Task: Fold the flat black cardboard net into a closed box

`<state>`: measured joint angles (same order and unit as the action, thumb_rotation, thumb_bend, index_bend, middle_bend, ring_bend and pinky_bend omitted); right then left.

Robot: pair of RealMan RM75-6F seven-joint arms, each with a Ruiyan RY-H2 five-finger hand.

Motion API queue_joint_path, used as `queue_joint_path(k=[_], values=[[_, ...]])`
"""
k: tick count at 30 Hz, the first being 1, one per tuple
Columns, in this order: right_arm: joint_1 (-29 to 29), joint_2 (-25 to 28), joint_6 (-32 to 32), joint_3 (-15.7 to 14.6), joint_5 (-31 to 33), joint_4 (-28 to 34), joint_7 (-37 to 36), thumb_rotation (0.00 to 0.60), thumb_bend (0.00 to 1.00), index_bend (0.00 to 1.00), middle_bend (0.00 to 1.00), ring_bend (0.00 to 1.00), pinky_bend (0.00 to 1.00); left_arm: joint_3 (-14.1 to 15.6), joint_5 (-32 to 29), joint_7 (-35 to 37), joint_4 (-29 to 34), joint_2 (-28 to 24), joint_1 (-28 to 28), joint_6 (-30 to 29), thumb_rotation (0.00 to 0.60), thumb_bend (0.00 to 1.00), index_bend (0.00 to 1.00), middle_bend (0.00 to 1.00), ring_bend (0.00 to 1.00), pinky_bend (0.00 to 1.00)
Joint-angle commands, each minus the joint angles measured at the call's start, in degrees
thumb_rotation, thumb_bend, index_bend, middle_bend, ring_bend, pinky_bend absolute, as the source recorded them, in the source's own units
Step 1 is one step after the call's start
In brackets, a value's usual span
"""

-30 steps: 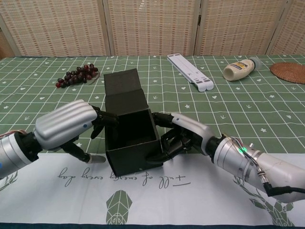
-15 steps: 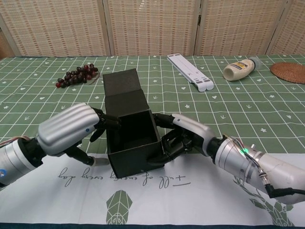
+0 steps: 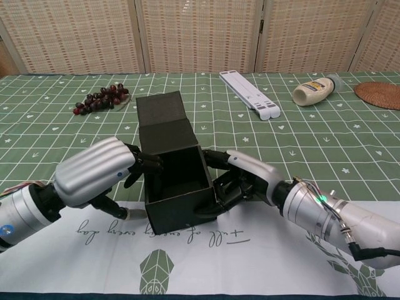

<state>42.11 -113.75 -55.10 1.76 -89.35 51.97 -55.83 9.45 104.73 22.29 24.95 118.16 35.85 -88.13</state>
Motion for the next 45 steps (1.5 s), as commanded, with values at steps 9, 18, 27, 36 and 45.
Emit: queue_joint_path(k=[9, 18, 27, 36, 45], values=[[-0.1, 0.0, -0.2, 0.0, 0.0, 0.2, 0.0, 0.6, 0.3, 0.29, 0.4, 0.76, 1.0, 0.7, 1.0, -1.3, 0.2, -0.3, 1.4, -0.1, 0.6, 0.1, 0.63, 0.6, 0.64, 0.53], [-0.4, -0.1, -0.3, 0.3, 0.4, 0.4, -0.4, 0.6, 0.3, 0.29, 0.4, 0.76, 1.0, 1.3, 1.7, -2.3, 1.5, -1.3, 2.5, 0.0, 0.6, 0.09, 0.67, 0.63, 0.64, 0.53], [-0.7, -0.2, -0.6, 0.4, 0.6, 0.6, -0.5, 0.6, 0.31, 0.29, 0.4, 0.76, 1.0, 1.5, 1.9, -2.7, 2.7, -1.9, 3.0, 0.2, 0.6, 0.09, 0.68, 0.64, 0.64, 0.53], [-0.9, -0.4, -0.8, 0.3, 0.5, 0.4, -0.8, 0.6, 0.31, 0.29, 0.4, 0.76, 1.0, 1.6, 2.0, -3.1, 3.0, -2.0, 3.2, 0.3, 0.6, 0.09, 0.68, 0.65, 0.64, 0.53], [-1.1, -0.3, -1.1, 0.4, 0.5, 0.3, -1.1, 0.6, 0.31, 0.29, 0.4, 0.76, 1.0, 1.6, 2.1, -3.2, 3.3, -2.2, 3.4, -0.1, 0.6, 0.1, 0.67, 0.65, 0.64, 0.53]])
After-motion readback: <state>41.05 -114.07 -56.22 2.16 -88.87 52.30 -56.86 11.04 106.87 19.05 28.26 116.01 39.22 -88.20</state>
